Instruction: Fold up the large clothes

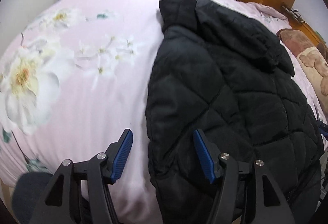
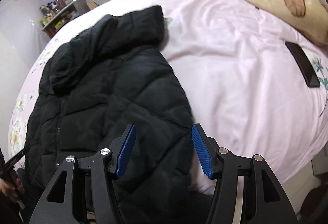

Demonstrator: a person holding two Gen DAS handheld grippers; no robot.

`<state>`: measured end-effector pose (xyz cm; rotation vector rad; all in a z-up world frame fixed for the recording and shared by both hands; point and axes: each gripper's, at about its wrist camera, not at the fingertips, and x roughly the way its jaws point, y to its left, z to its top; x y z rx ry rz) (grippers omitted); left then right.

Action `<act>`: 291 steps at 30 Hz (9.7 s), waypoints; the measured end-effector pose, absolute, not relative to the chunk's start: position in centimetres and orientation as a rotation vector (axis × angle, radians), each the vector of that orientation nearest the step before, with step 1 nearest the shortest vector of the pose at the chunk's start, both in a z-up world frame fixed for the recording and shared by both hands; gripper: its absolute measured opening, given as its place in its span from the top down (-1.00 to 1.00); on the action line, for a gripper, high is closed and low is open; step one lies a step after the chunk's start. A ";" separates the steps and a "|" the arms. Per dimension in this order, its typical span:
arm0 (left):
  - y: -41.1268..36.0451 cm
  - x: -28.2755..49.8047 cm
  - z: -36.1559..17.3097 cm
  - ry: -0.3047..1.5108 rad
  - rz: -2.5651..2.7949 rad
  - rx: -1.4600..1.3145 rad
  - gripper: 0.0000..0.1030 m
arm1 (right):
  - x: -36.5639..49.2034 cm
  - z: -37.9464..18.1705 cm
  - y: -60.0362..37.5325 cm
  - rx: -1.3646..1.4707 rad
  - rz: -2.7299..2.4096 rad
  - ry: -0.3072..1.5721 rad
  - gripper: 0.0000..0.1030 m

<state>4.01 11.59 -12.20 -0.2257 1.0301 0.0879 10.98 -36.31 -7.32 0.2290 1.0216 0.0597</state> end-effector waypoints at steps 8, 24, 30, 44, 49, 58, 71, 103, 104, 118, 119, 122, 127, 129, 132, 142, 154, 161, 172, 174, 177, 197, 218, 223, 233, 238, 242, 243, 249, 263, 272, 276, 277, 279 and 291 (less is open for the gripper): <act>9.6 3.7 -13.5 1.068 -0.005 -0.244 -0.33 | 11.1 -10.1 -37.1 0.335 0.145 1.152 -0.15; 10.7 1.0 -5.4 0.899 -0.103 -0.311 0.70 | 8.7 -3.7 -35.1 0.359 0.267 1.071 0.75; 13.2 -1.7 -0.8 0.782 -0.113 -0.389 0.71 | 5.2 0.2 -35.6 0.384 0.319 0.981 0.75; 15.2 -3.4 1.4 0.731 -0.141 -0.491 0.71 | 1.1 2.5 -37.1 0.567 0.358 0.868 0.75; 15.9 -0.3 2.8 0.691 -0.138 -0.528 0.71 | 3.7 3.8 -37.8 0.629 0.361 0.825 0.75; 16.8 11.1 3.3 0.691 -0.099 -0.583 0.70 | 13.9 5.4 -36.3 0.644 0.321 0.826 0.73; 17.2 27.0 -7.6 0.949 -0.020 -0.632 0.58 | 29.6 -4.8 -35.6 0.721 0.209 1.071 0.49; 13.6 31.9 -7.1 0.976 -0.144 -0.356 -0.62 | 31.4 -5.0 -34.8 0.380 0.273 0.991 -0.45; 13.7 32.5 -7.6 0.985 -0.140 -0.361 -0.62 | 32.1 -5.6 -35.0 0.401 0.276 1.010 -0.45; 14.1 33.2 -12.1 0.855 0.042 -0.374 0.31 | 34.0 -9.4 -31.7 0.229 0.147 1.000 0.75; 13.8 33.2 -12.3 0.849 0.052 -0.359 0.30 | 34.2 -10.2 -31.1 0.194 0.132 0.999 0.74; 13.3 33.4 -12.7 0.833 0.062 -0.318 0.27 | 34.5 -11.3 -30.3 0.139 0.106 0.998 0.74; 12.9 33.5 -13.3 0.824 0.094 -0.300 0.12 | 34.1 -12.3 -30.4 0.114 0.083 0.978 0.71; 13.1 33.7 -12.8 0.843 0.108 -0.297 0.03 | 34.0 -11.9 -29.8 0.099 0.070 0.972 0.69; 14.0 33.2 -10.6 0.856 0.101 -0.316 -0.05 | 33.4 -9.7 -30.3 0.097 0.031 0.968 0.58; 11.5 29.9 -1.2 0.691 0.010 -0.258 -0.37 | 28.7 -0.2 -24.5 0.077 0.146 0.753 0.26; 3.4 34.0 -10.7 0.768 -0.088 -0.106 -0.40 | 32.2 -9.9 -21.5 -0.004 0.131 0.801 0.22; 3.0 34.0 -12.1 0.746 -0.075 -0.108 -0.40 | 32.9 -11.5 -22.0 0.016 0.124 0.783 0.22; 5.2 32.7 -6.1 0.715 -0.084 -0.068 -0.34 | 31.1 -5.8 -24.0 0.062 0.143 0.741 0.22; 7.0 32.9 -6.0 0.704 -0.042 -0.050 -0.34 | 30.6 -5.1 -25.8 0.043 0.086 0.708 0.22; 9.8 34.1 -9.3 0.805 -0.002 -0.139 -0.29 | 31.9 -8.2 -28.5 0.083 0.015 0.809 0.22; 9.0 34.8 -12.0 0.808 0.033 -0.116 -0.26 | 33.2 -11.8 -28.9 0.114 0.024 0.826 0.22; 6.9 31.3 -9.8 0.800 -0.046 -0.096 -0.26 | 29.6 -9.5 -13.2 -0.109 0.251 0.848 0.22; 7.7 29.5 -6.9 0.799 -0.074 -0.110 -0.25 | 29.5 -8.4 -13.7 -0.110 0.251 0.866 0.22; 14.3 21.3 -5.2 0.796 0.005 -0.158 -0.27 | 22.2 -2.9 -22.4 0.025 0.219 0.791 0.19; 16.9 19.6 -7.3 0.842 0.044 -0.267 -0.27 | 20.4 -3.8 -27.0 0.052 0.148 0.833 0.19; 17.0 20.8 -7.9 0.841 0.044 -0.303 -0.05 | 20.1 -3.8 -29.1 0.077 0.101 0.816 0.19; 16.7 21.2 -8.0 0.842 0.017 -0.317 0.08 | 20.4 -3.9 -29.6 0.092 0.087 0.815 0.19; 13.5 23.6 -9.9 0.889 -0.061 -0.254 0.27 | 22.3 -6.7 -32.1 0.154 0.004 0.889 0.18; 13.5 22.3 -6.3 0.849 0.011 -0.137 0.10 | 21.2 -4.8 -33.7 0.167 0.038 0.855 -0.05; 14.9 23.2 -8.4 0.886 0.018 -0.184 -0.12 | 22.1 -6.6 -34.4 0.177 0.025 0.907 -0.09; 15.2 24.0 -10.2 0.905 -0.015 -0.243 -0.32 | 23.1 -8.6 -36.0 0.256 0.043 0.958 -0.31; 15.3 24.4 -10.6 0.908 -0.031 -0.268 -0.38 | 23.3 -8.9 -36.3 0.272 0.046 0.963 -0.39; 15.8 24.9 -11.4 0.922 -0.053 -0.315 -0.49 | 23.8 -9.8 -37.1 0.315 0.064 0.981 -0.46; 16.2 27.5 -13.6 0.966 -0.168 -0.435 -0.72 | 25.8 -12.0 -38.1 0.369 0.154 1.015 -0.47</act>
